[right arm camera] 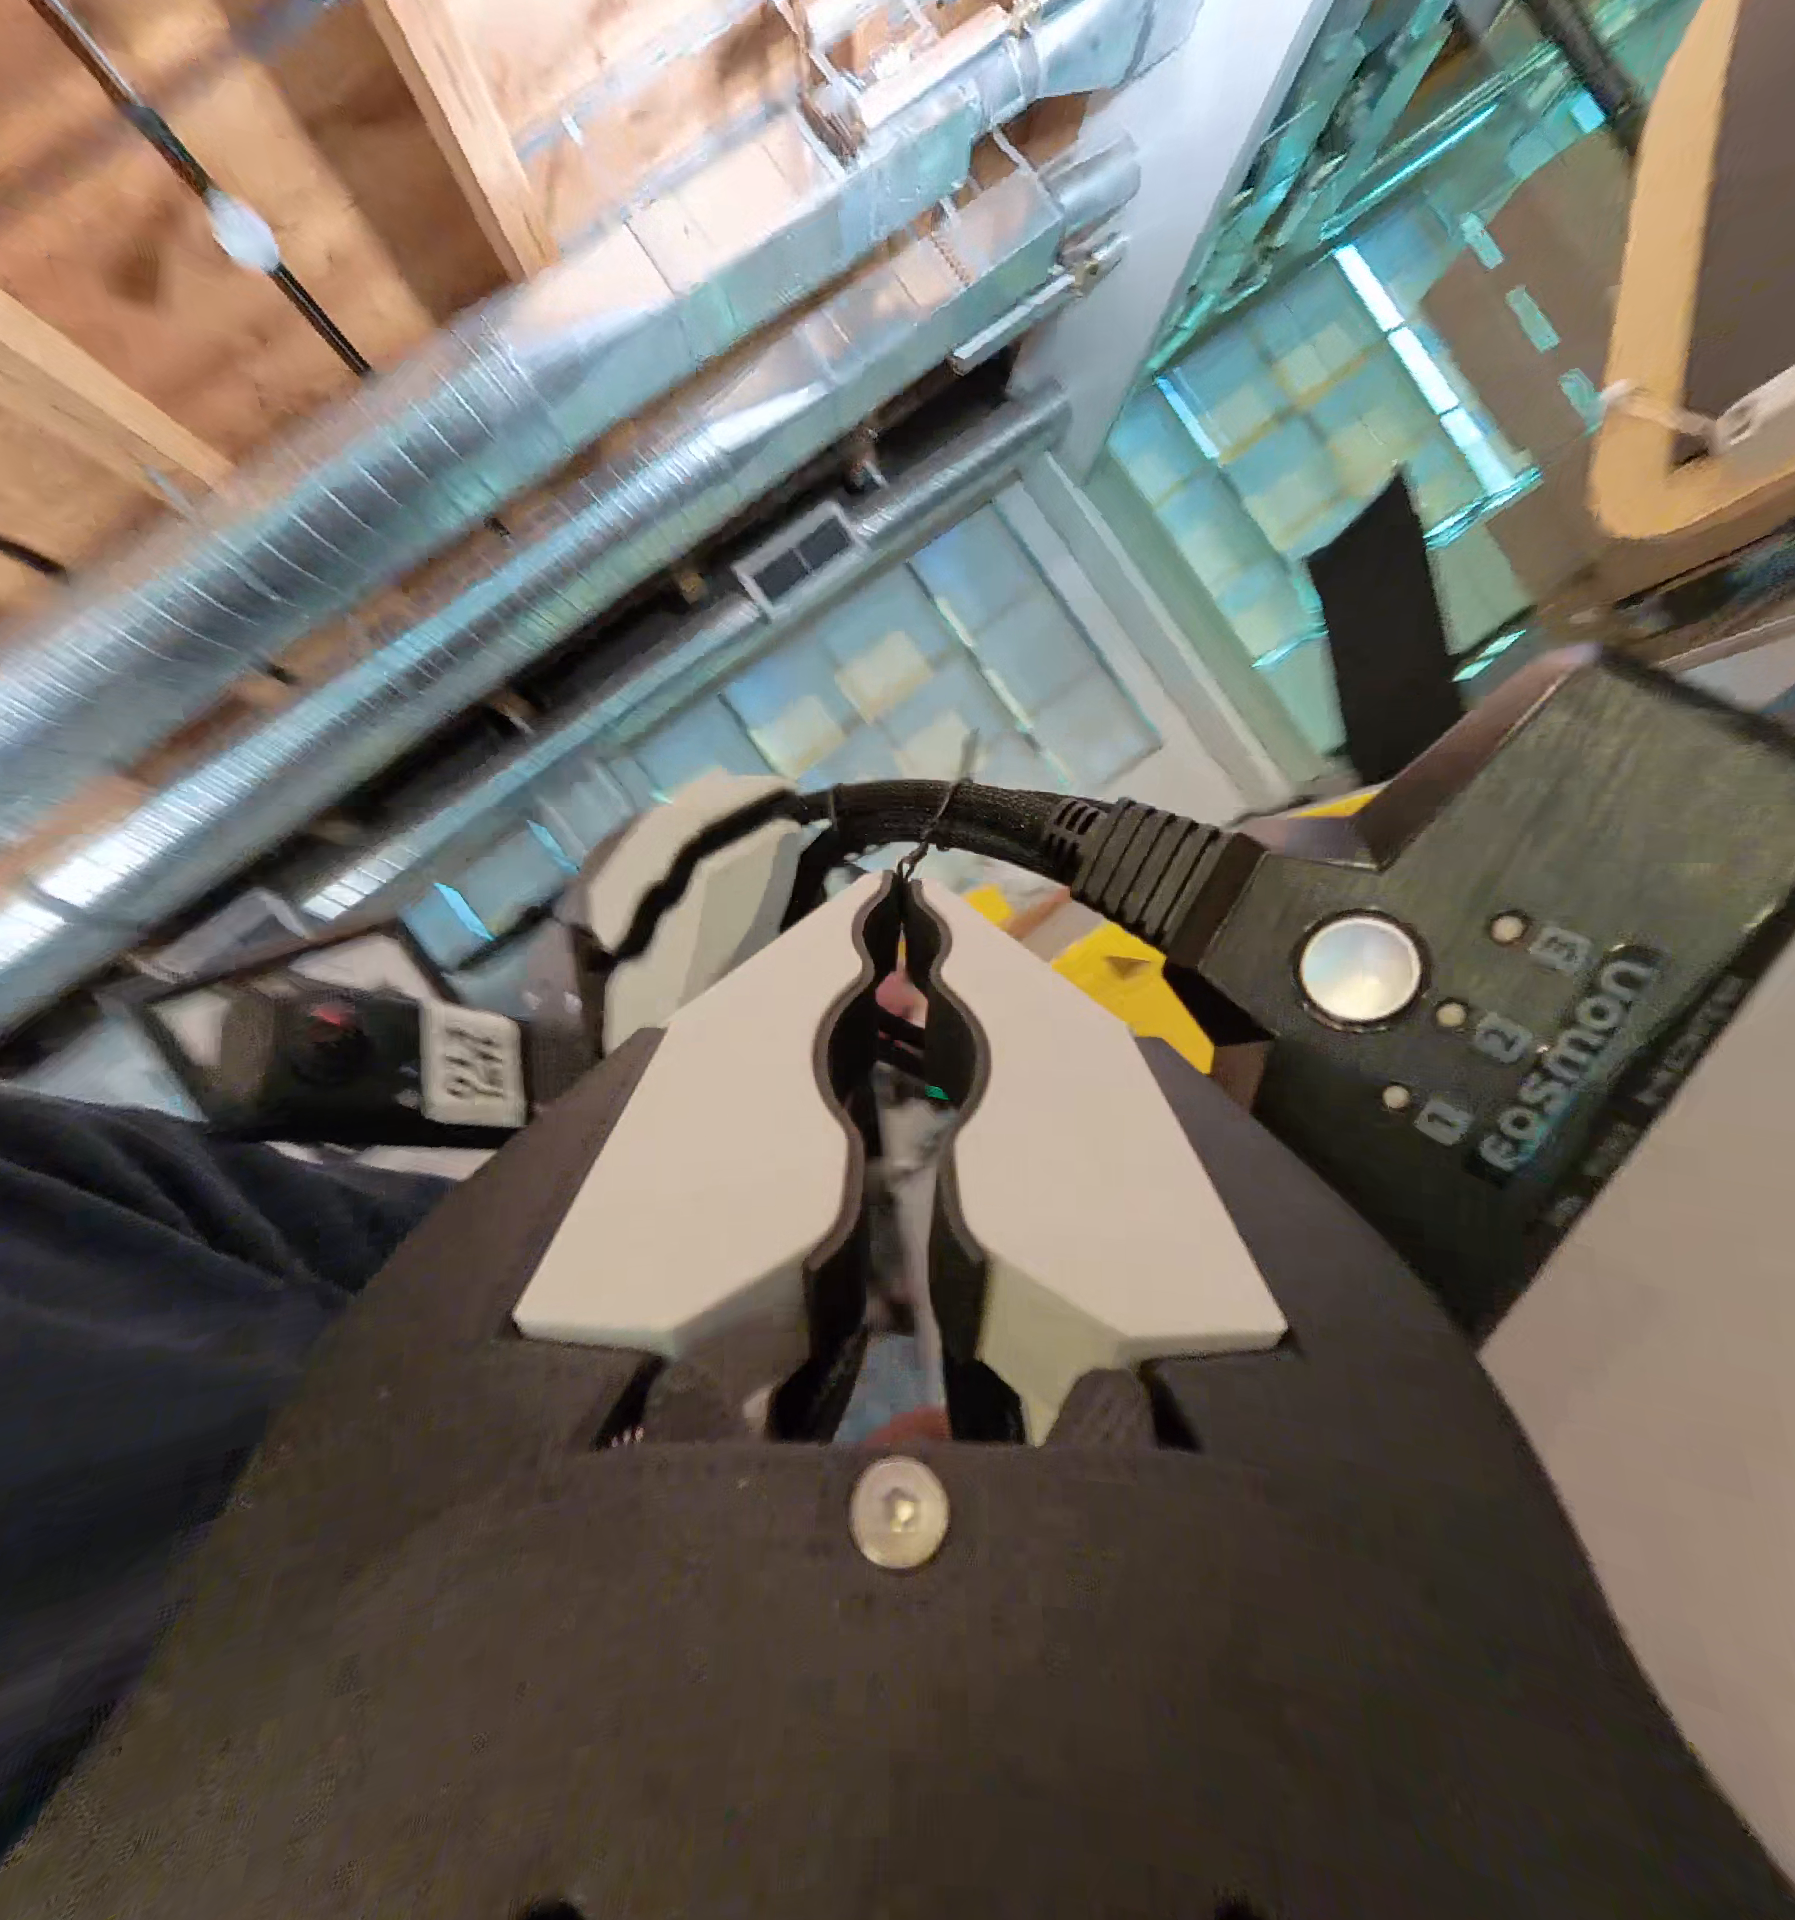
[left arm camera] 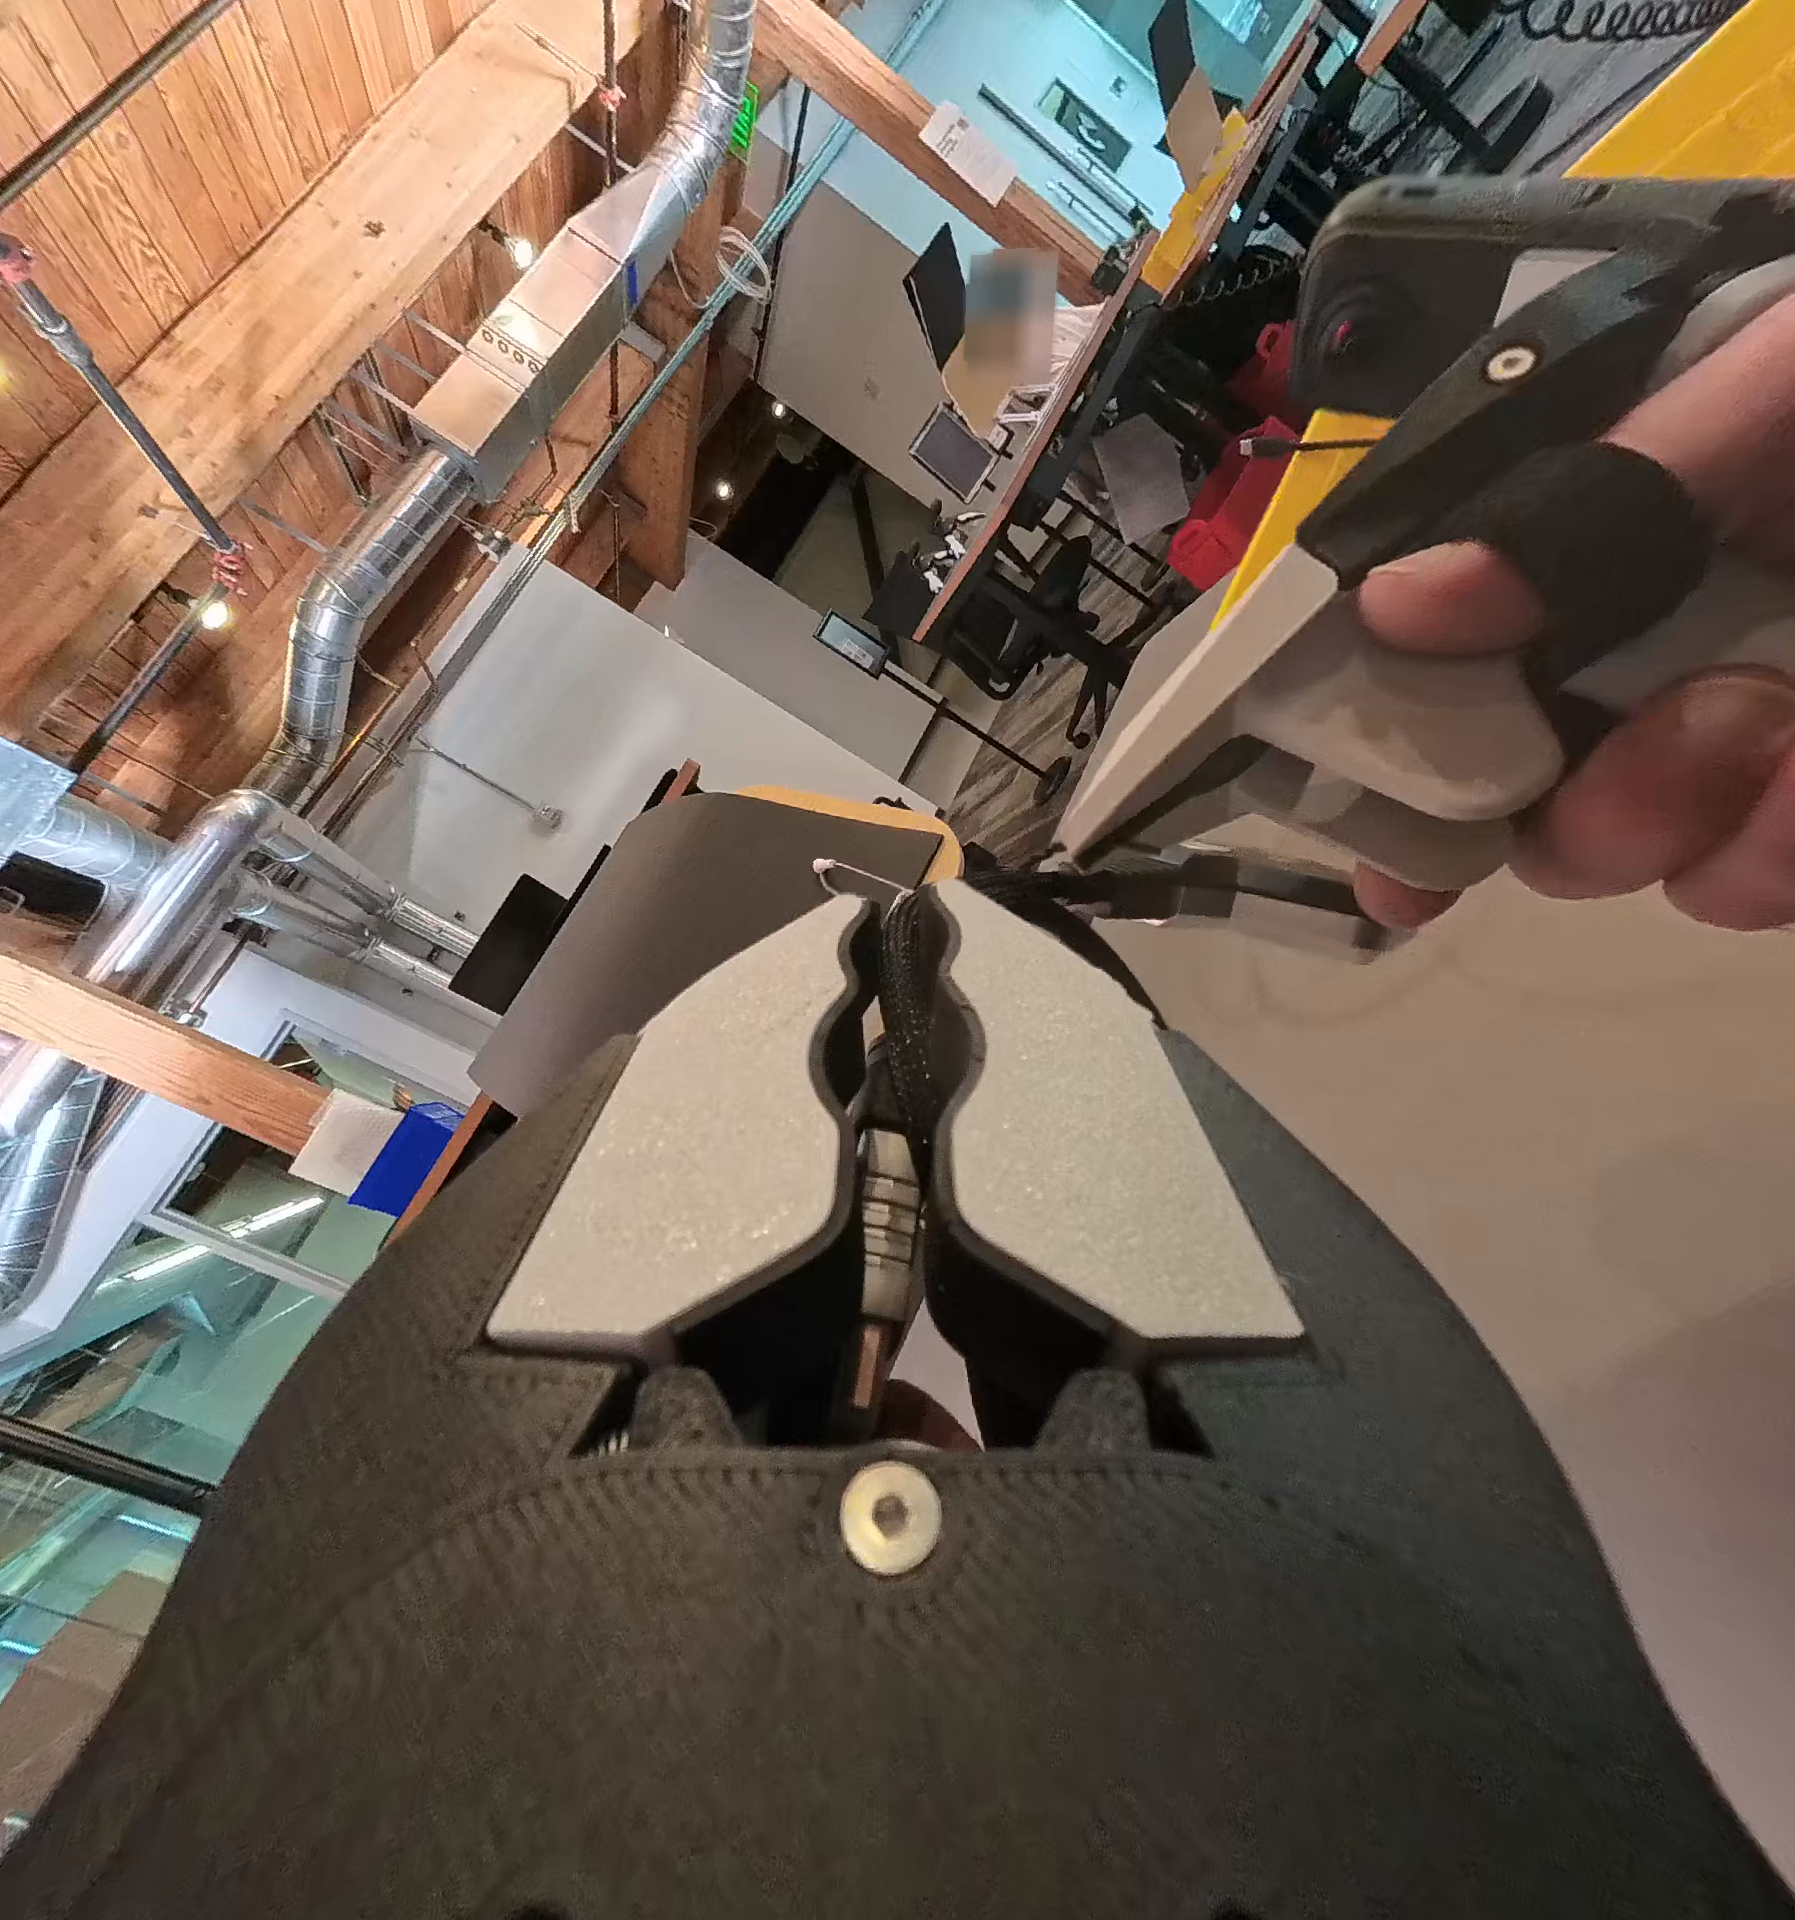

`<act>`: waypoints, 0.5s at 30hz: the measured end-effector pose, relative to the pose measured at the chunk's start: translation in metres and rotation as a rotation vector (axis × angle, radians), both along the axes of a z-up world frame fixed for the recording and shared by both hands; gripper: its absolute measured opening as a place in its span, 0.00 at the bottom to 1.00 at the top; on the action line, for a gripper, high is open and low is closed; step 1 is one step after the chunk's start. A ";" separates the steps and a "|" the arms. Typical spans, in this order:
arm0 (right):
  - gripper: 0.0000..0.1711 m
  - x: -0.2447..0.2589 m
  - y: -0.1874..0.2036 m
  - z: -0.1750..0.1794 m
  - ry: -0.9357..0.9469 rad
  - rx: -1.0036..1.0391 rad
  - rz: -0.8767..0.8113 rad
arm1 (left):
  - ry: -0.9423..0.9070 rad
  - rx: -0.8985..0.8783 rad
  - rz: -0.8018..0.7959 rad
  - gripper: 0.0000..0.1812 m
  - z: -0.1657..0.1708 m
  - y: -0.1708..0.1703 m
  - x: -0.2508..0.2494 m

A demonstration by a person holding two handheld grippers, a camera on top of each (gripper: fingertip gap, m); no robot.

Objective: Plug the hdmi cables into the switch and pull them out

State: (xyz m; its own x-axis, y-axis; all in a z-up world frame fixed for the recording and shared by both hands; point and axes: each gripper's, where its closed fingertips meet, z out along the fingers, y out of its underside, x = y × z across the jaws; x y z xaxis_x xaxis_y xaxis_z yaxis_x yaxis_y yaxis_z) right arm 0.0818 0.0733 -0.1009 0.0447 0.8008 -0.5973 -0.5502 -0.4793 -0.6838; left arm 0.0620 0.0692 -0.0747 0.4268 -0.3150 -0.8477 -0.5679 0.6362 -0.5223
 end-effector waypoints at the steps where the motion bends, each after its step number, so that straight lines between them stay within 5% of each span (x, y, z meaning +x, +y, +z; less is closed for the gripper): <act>1: 0.00 -0.001 0.001 -0.003 -0.064 0.041 -0.048 | 0.001 -0.006 -0.001 0.03 -0.001 0.001 0.000; 5: 0.13 -0.002 0.000 -0.005 -0.374 0.306 -0.275 | -0.006 -0.024 0.009 0.03 -0.001 0.005 -0.003; 11: 0.09 -0.001 0.001 0.001 -0.872 0.791 -0.666 | -0.003 -0.046 0.011 0.03 -0.002 0.006 -0.003; 15: 0.05 -0.001 0.006 0.002 -1.043 0.940 -0.772 | 0.005 -0.046 0.010 0.03 -0.003 0.005 -0.001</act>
State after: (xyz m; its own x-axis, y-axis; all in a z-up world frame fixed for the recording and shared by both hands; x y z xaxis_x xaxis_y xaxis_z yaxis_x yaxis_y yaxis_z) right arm 0.0807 0.0790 -0.0992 0.6478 0.4425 0.6201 0.4239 0.4670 -0.7760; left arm 0.0608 0.0738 -0.0782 0.4263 -0.3492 -0.8345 -0.5766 0.6059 -0.5481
